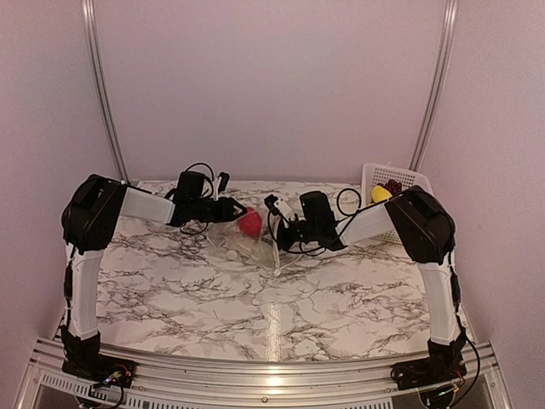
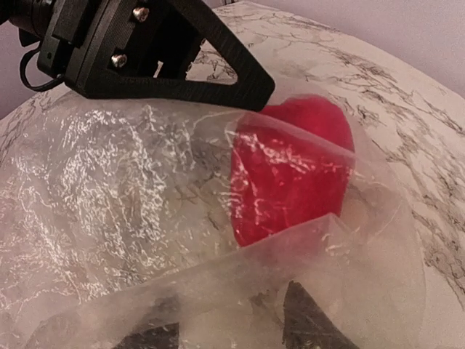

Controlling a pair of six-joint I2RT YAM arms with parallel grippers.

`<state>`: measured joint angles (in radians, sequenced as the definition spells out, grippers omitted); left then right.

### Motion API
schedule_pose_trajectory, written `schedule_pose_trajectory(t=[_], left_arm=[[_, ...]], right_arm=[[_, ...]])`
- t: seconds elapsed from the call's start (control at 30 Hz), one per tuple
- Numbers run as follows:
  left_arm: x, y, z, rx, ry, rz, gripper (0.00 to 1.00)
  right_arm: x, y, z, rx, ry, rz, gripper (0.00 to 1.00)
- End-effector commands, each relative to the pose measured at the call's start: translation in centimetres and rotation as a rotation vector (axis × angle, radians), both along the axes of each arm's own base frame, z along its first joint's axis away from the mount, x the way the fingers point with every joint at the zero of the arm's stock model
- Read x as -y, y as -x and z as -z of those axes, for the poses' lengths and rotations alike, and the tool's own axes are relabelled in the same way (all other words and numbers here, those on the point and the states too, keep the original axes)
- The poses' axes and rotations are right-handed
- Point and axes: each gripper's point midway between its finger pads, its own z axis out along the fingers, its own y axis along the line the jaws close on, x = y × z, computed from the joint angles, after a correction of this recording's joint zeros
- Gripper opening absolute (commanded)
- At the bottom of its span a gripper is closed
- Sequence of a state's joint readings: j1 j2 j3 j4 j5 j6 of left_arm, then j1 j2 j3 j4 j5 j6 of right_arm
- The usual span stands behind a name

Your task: Open the zip-top bag and remove the fake food

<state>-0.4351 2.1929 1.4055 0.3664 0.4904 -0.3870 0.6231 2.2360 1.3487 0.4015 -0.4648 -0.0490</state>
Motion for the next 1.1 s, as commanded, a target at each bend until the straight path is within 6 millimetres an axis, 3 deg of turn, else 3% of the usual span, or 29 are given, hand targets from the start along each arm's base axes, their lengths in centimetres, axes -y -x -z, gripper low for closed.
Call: schedule_pose_trajectory(t=[0.0,0.23,0.43,0.53,0.77,0.9,1.07], left_arm=[[1.7,1.7,1.8,-0.043,-0.008,0.08,0.41],[3.2,4.1,2.9,-0.062,-0.005,0.146,0.2],[4.4,6.0,3.2,-0.067,0.011,0.204,0.08],[4.8,6.5,3.3,-0.071,0.016,0.225,0.06],[4.9,6.0,3.9,-0.087,0.002,0.21,0.03],[4.2,4.8,4.0,-0.091,-0.016,0.153,0.03],[2.5,4.4,2.5,-0.061,0.023,0.121,0.03]], right_arm=[[-0.4,-0.9,-0.3,0.015,0.004,-0.007,0.49],[-0.5,-1.3,0.2,0.013,0.034,-0.005,0.55],[-0.2,-1.5,1.4,0.006,0.067,0.009,0.61],[-0.3,-1.7,2.1,0.003,0.084,0.013,0.7],[-0.9,-2.4,3.2,-0.014,0.121,0.015,0.73],[-1.3,-1.7,3.7,-0.019,0.146,-0.014,0.65],[-0.7,-0.3,3.0,-0.015,0.145,-0.021,0.6]])
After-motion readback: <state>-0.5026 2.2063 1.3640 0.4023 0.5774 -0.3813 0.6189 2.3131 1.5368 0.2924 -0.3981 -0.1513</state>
